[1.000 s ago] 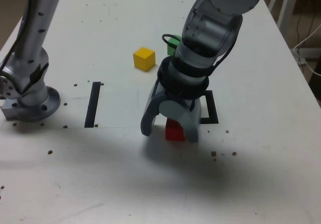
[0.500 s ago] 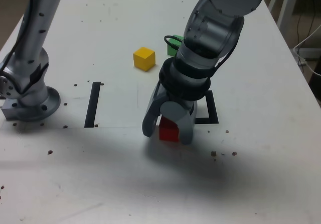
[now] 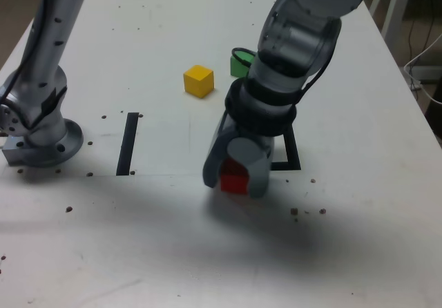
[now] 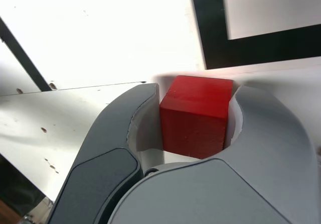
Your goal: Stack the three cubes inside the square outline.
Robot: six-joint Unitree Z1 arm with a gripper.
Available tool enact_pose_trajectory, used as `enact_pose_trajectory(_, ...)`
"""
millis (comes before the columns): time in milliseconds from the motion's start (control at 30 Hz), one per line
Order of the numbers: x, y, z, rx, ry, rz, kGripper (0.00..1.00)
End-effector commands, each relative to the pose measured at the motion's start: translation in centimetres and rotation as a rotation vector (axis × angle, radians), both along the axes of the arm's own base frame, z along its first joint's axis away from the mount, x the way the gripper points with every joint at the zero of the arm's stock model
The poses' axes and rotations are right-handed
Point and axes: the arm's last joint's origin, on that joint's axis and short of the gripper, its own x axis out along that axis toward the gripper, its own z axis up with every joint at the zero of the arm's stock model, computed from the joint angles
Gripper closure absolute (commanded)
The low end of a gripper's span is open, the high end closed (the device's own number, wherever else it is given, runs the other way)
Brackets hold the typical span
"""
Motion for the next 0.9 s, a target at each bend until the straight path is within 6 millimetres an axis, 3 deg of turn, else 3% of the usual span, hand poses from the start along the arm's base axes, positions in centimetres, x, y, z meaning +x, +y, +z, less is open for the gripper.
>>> enact_pose_trajectory(0, 0.4, 0.4, 0.1, 0.001, -0.005, 0.006, 0.72)
enact_pose_trajectory(633, 3.0, 6.2, -0.2, -0.029, -0.028, 0.109, 0.72)
enact_pose_trajectory(867, 3.6, 7.2, -0.4, -0.023, -0.034, 0.120, 0.72)
